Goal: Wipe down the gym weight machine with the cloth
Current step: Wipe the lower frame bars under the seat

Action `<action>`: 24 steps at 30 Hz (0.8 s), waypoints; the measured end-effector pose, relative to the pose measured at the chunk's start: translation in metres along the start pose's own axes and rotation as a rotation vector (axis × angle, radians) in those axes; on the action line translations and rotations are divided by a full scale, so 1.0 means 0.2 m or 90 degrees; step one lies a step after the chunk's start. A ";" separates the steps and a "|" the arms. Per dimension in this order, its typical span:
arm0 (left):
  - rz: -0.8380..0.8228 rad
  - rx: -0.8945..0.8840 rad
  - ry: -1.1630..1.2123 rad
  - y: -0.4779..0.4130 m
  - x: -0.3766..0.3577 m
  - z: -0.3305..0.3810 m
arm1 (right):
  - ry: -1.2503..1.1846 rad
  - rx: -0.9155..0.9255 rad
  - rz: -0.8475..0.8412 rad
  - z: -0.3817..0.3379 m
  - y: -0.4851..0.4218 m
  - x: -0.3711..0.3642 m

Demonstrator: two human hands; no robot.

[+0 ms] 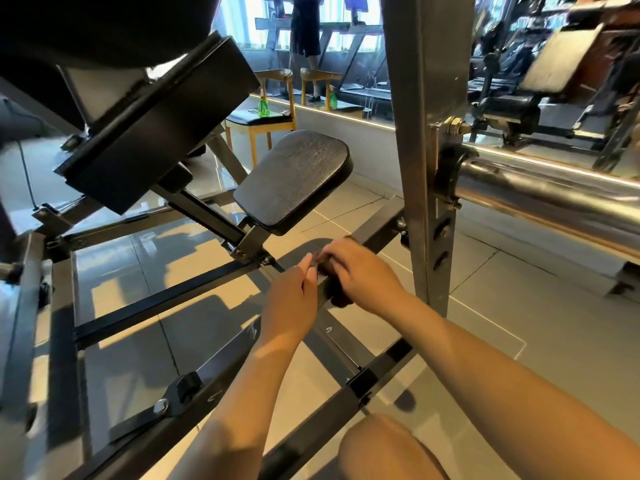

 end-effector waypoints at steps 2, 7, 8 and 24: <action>-0.002 -0.016 -0.006 0.01 0.00 0.00 | -0.002 -0.083 0.089 0.07 -0.07 0.04; 0.011 -0.035 -0.002 0.02 -0.02 0.02 | -0.071 -0.023 0.116 -0.03 0.05 -0.11; 0.010 -0.032 0.008 0.01 -0.04 0.02 | -0.098 -0.018 0.101 -0.03 0.10 -0.12; 0.058 -0.151 -0.017 -0.05 -0.19 0.07 | -0.395 -0.234 0.343 0.20 0.11 0.02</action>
Point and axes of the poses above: each hand's wrist, its own y-axis away from the middle knuckle, its own x-axis out of the back of the hand, z = x × y, the point moved 3 cm from there along -y, towards the middle knuckle, and after that the axes turned 12 degrees about -y, right-handed, at the moved point
